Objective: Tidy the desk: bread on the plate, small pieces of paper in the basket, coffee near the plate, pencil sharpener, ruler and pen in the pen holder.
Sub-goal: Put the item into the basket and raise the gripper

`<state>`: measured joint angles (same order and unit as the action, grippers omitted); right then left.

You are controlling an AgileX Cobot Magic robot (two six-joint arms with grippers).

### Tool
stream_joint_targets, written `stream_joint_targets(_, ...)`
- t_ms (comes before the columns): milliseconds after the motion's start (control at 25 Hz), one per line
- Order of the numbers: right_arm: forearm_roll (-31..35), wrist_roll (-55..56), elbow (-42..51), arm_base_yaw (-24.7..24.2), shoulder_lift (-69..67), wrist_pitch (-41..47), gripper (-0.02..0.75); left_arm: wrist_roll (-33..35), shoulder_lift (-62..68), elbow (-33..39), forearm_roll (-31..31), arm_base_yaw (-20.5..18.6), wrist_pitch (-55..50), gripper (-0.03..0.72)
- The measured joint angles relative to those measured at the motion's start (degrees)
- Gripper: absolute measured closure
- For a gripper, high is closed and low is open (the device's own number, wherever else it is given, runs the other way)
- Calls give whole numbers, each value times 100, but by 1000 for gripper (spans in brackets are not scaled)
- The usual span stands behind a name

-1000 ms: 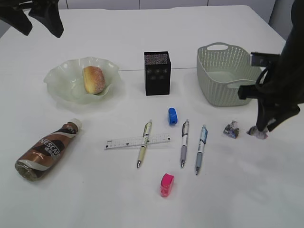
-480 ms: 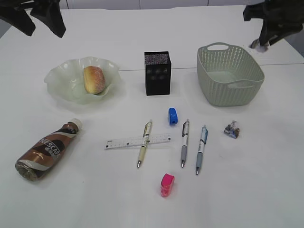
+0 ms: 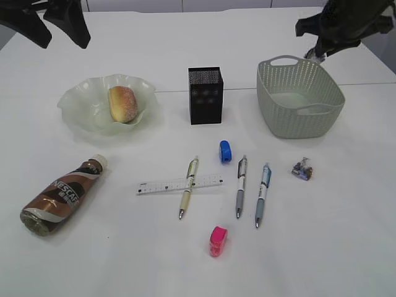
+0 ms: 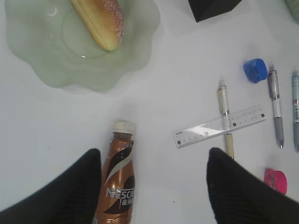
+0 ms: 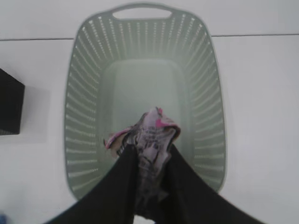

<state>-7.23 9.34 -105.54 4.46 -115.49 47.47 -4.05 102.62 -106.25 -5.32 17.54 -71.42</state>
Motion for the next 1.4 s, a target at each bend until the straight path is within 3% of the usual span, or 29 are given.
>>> stream_joint_targets(280, -288, 8, -496, 0, -675, -99, 583, -11, 0, 0, 0, 0, 0, 187)
stream_joint_targets(360, -311, 8, -578, 0, -740, -156, 552, -11, 0, 0, -10, 0, 0, 187)
stream_joint_targets(600, -331, 8, -625, 0, -862, -379, 252, -11, 0, 0, -10, 0, 0, 187)
stream_joint_targets(720, -331, 8, -625, 0, -923, -413, 174, -11, 0, 0, -10, 0, 0, 187)
stream_joint_targets(840, -335, 8, -691, 0, -959, -317, 162, -11, 0, 0, -10, 0, 0, 188)
stream_joint_targets(1040, -149, 8, -1281, 0, -959, 624, 165, -11, 0, 0, -10, 0, 0, 189)
stream_joint_targets(1280, 394, -88, -1785, 0, -959, 2026, 253, -11, 0, 0, -10, 0, 0, 190)
stream_joint_targets(1400, 443, -227, -1790, 0, -959, 2299, 274, -11, 0, 0, -10, 0, 0, 190)
